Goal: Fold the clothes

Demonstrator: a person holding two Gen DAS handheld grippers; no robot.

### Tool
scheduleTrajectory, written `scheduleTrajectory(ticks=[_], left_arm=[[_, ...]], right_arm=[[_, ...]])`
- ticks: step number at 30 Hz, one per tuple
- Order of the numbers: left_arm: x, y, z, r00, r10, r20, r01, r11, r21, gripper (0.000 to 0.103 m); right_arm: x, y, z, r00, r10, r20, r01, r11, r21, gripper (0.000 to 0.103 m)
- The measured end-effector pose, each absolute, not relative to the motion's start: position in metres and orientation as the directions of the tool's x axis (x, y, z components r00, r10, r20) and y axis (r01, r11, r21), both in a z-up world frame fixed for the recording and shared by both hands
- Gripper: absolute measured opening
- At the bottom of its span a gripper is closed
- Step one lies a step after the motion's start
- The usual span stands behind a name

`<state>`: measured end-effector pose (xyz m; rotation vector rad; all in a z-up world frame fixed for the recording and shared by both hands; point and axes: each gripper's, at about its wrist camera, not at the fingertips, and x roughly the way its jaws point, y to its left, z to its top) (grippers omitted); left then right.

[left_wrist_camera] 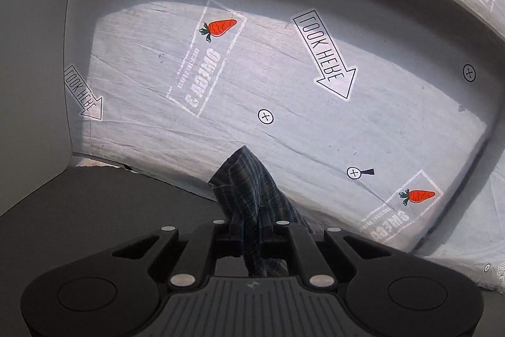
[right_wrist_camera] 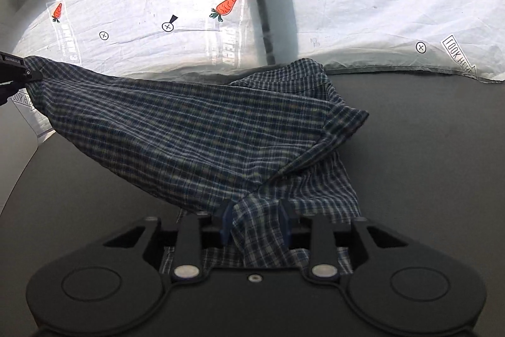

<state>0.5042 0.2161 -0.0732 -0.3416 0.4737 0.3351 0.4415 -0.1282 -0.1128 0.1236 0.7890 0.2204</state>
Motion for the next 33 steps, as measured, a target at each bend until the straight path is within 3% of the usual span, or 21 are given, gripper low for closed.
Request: scheduleTrajectory(ticks=[2,4,10,15,20,33], left_arm=[[0.502,0.223,-0.085,0.819,0.246,-0.518,-0.413,0.880,-0.234,0.008],[0.499,0.228,-0.096,0.802,0.259,-0.539,-0.435,0.871,-0.229,0.008],[0.489,0.241,-0.125,0.744,0.289,-0.602,-0.501,0.838,-0.216,0.008],[0.482,0.247,-0.148,0.689,0.306,-0.657,-0.533,0.829,-0.171,0.008],[0.476,0.251,-0.168,0.637,0.317,-0.702,-0.574,0.803,-0.158,0.008],[0.469,0.262,-0.198,0.536,0.344,-0.771,-0.667,0.733,-0.137,0.009]], right_arm=[[0.434,-0.132,-0.112,0.687,0.242,-0.685,-0.143,0.970,0.199,0.031],[0.430,-0.139,-0.114,0.678,0.234,-0.697,-0.125,0.971,0.204,0.024],[0.435,-0.157,-0.154,0.543,0.203,-0.815,-0.049,0.976,0.211,0.020],[0.451,-0.174,-0.134,0.661,0.179,-0.729,0.000,0.971,0.238,0.021],[0.498,-0.183,-0.135,0.677,0.129,-0.724,0.006,0.983,0.181,0.021],[0.646,-0.184,-0.182,0.650,0.198,-0.734,-0.076,0.977,0.197,0.018]])
